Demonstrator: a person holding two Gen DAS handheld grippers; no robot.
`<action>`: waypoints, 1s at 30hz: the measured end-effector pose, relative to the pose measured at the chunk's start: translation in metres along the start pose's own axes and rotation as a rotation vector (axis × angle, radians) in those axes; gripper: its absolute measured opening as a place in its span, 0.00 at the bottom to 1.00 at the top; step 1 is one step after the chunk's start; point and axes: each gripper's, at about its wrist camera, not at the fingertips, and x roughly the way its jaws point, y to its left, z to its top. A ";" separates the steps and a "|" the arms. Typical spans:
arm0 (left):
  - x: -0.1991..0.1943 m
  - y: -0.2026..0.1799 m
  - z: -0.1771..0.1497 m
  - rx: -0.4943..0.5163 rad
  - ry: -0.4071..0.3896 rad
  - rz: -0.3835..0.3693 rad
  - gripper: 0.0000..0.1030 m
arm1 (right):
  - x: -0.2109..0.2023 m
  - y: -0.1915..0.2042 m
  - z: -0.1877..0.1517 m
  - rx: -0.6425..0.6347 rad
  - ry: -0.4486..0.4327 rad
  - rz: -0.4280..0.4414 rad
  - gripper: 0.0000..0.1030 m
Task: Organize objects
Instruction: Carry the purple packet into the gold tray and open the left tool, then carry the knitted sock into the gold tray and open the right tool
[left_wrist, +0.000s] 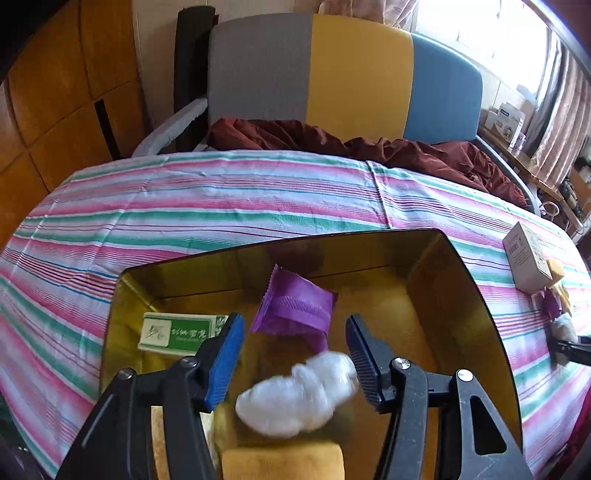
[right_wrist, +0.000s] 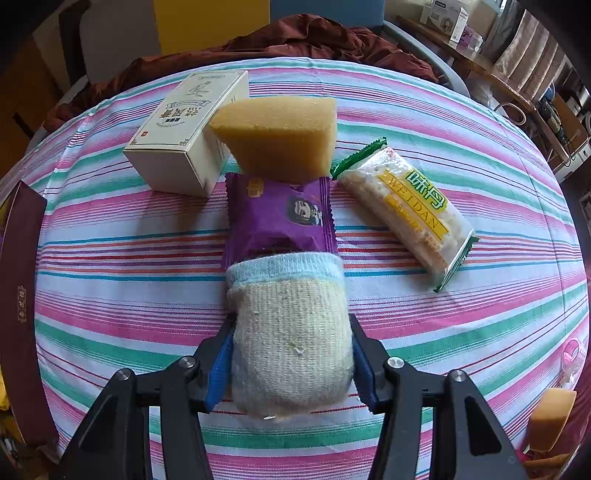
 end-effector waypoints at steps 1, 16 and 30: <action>-0.007 -0.002 -0.003 0.005 -0.011 0.001 0.56 | 0.000 -0.001 0.000 -0.001 -0.001 -0.001 0.54; -0.103 -0.022 -0.058 0.028 -0.226 0.054 0.57 | 0.004 0.014 0.001 -0.035 -0.015 -0.032 0.53; -0.110 -0.012 -0.087 -0.010 -0.208 0.075 0.57 | 0.006 0.039 -0.004 -0.097 -0.014 -0.001 0.52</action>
